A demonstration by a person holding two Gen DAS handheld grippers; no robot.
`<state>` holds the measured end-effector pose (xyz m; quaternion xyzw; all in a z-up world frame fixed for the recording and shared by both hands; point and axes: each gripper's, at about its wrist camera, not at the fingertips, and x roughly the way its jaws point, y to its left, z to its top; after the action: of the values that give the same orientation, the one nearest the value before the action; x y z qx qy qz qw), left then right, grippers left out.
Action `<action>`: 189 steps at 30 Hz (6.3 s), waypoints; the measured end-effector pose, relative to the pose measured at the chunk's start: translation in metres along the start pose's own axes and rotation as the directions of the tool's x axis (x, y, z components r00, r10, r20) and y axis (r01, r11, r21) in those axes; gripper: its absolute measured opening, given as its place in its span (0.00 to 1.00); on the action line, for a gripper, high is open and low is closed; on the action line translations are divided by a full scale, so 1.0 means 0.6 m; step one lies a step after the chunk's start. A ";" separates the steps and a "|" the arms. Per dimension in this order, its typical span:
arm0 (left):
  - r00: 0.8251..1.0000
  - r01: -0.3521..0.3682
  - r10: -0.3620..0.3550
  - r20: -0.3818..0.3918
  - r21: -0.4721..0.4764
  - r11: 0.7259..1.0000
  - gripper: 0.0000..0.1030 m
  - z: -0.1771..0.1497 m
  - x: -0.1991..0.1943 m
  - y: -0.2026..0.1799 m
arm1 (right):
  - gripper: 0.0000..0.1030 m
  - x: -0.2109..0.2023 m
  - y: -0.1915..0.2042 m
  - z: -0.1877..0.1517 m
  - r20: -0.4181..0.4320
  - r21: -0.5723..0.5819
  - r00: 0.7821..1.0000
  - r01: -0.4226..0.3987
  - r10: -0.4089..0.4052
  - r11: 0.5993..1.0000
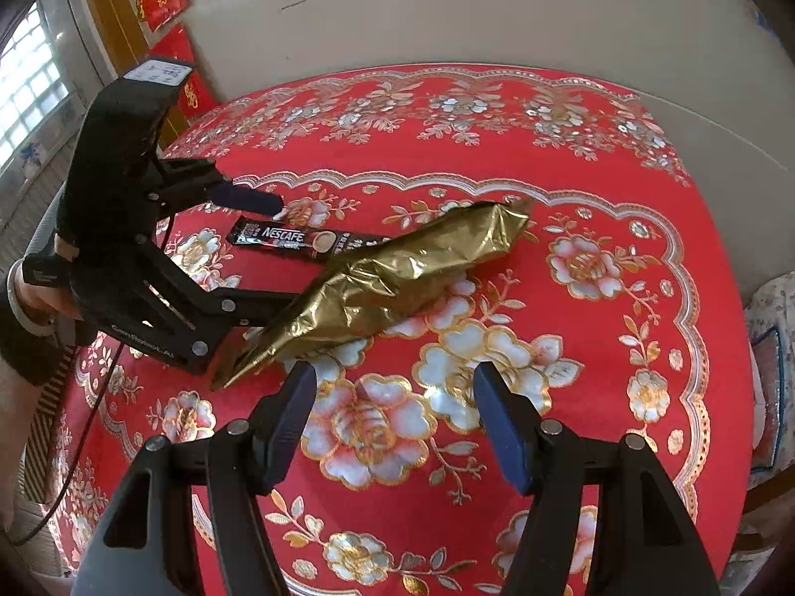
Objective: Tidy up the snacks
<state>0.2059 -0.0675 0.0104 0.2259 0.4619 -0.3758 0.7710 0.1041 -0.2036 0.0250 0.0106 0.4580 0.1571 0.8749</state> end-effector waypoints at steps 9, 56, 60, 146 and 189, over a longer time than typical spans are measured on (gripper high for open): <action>0.999 -0.031 0.032 0.040 -0.027 0.999 0.22 -0.004 -0.011 -0.012 | 0.64 0.006 0.001 0.000 0.002 0.019 1.000 -0.001 0.001 1.000; 0.950 -0.253 0.311 -0.010 -0.605 0.755 0.21 -0.243 -0.166 -0.057 | 0.16 0.099 0.147 0.073 -0.014 -0.104 0.998 -0.067 0.066 0.992; 0.952 -0.243 0.307 -0.001 -0.616 0.750 0.21 -0.250 -0.166 -0.070 | 0.16 0.064 0.149 0.038 0.011 -0.110 0.997 -0.074 0.076 0.991; 0.769 -0.430 0.612 -0.185 -0.858 0.281 0.21 -0.688 -0.441 -0.021 | 0.18 0.064 0.722 -0.048 -0.103 -0.497 0.959 -0.279 0.263 0.822; 0.555 -0.507 0.794 -0.249 -0.858 0.085 0.96 -0.659 -0.471 -0.122 | 0.79 -0.070 0.587 -0.120 0.264 -0.352 0.936 -0.131 0.232 0.927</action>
<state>-0.1485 0.2673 0.0735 -0.0718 0.3122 0.2765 0.9061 -0.0697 0.1101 0.0739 -0.0686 0.2836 0.3089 0.9052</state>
